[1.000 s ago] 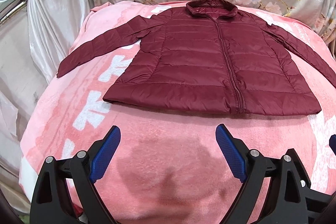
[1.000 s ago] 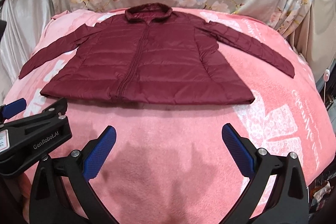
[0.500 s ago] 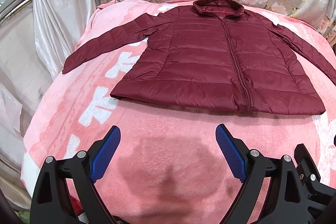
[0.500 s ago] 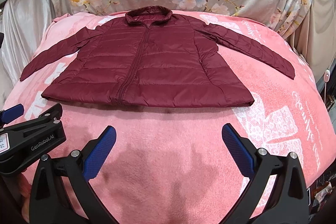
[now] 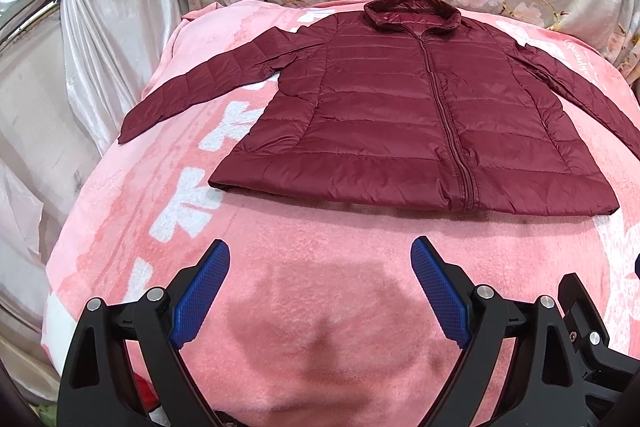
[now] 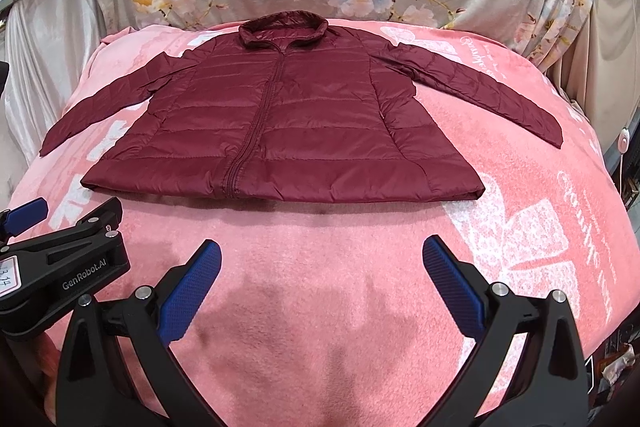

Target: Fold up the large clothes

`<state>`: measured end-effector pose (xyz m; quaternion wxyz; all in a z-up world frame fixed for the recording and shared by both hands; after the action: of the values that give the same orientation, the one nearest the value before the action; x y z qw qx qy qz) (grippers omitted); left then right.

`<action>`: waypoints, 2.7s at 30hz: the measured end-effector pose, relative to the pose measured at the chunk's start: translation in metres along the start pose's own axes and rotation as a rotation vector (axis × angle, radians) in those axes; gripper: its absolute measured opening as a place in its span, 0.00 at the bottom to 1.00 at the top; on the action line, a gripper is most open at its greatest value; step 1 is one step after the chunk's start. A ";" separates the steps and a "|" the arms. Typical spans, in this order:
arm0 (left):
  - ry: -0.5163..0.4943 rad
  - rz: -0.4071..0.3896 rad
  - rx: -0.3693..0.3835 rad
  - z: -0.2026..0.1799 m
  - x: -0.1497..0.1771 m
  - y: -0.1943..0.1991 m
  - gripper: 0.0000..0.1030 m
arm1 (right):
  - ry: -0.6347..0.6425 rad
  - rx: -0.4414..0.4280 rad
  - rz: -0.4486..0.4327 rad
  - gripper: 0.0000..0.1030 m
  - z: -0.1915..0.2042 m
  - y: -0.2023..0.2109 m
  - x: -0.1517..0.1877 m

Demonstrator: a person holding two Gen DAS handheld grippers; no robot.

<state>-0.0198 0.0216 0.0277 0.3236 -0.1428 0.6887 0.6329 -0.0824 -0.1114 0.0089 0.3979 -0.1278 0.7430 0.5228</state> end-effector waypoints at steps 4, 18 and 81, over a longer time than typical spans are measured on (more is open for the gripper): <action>0.001 0.004 -0.002 0.000 0.000 0.000 0.87 | 0.001 -0.005 0.002 0.96 0.000 -0.001 -0.001; 0.005 0.014 -0.004 0.000 -0.003 -0.005 0.87 | 0.002 -0.006 0.005 0.95 0.000 -0.004 -0.001; 0.289 0.035 -0.019 0.101 -0.156 -0.154 0.87 | 0.111 -0.380 -0.095 0.14 0.060 -0.217 -0.217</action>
<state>0.2170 0.0615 0.0064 0.2085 -0.2233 0.7244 0.6180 0.2180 -0.1989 0.0116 0.3493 -0.2641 0.6451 0.6262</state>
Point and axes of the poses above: each gripper's, at about its wrist camera, not at the fingertips, and y roughly against the way its jaws point, z to its left, x to its underside, the point moved 1 cm from there along -y, roughly the way its jaws point, and after that the axes turned 10 degrees about x, right-handed, at the moved point
